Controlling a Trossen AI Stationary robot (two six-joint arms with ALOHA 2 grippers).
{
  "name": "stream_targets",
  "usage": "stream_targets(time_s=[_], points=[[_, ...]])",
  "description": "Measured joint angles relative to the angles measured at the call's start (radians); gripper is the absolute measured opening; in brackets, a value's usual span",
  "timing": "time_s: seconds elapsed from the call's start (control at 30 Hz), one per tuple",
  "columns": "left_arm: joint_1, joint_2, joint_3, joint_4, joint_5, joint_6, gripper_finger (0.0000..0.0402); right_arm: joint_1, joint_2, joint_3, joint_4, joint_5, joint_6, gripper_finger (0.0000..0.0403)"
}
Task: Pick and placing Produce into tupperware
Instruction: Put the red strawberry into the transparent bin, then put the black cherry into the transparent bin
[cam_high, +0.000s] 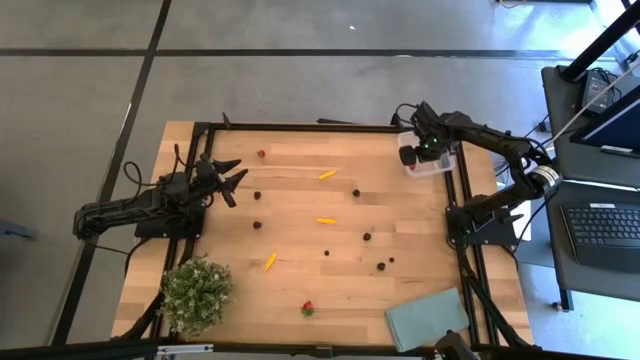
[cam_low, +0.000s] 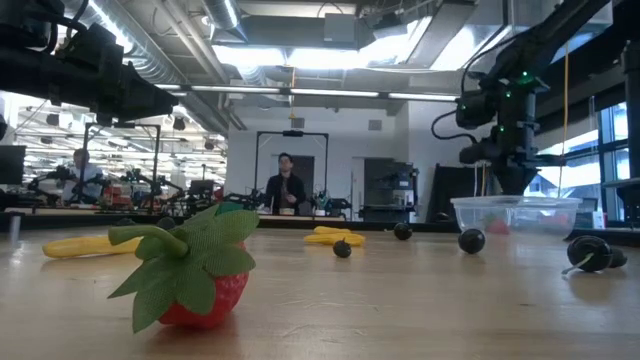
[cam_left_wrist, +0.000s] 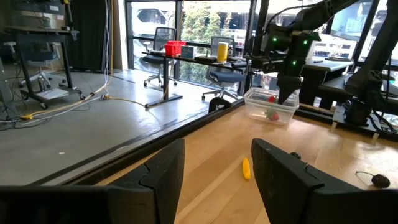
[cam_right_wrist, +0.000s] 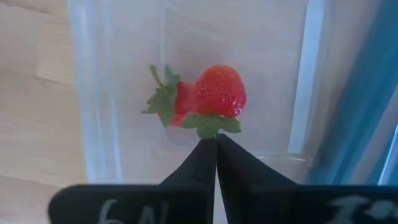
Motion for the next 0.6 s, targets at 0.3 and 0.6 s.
stream_targets(time_s=[0.3, 0.6], points=[[0.0, 0.0, 0.0, 0.0, 0.0, 0.0, 0.0179, 0.0, 0.0, -0.004, 0.0, 0.003, -0.004, 0.005], [0.0, 0.0, 0.0, 0.0, 0.0, 0.0, 0.0179, 0.0, 0.0, 0.022, 0.004, 0.003, -0.029, 0.0155]])
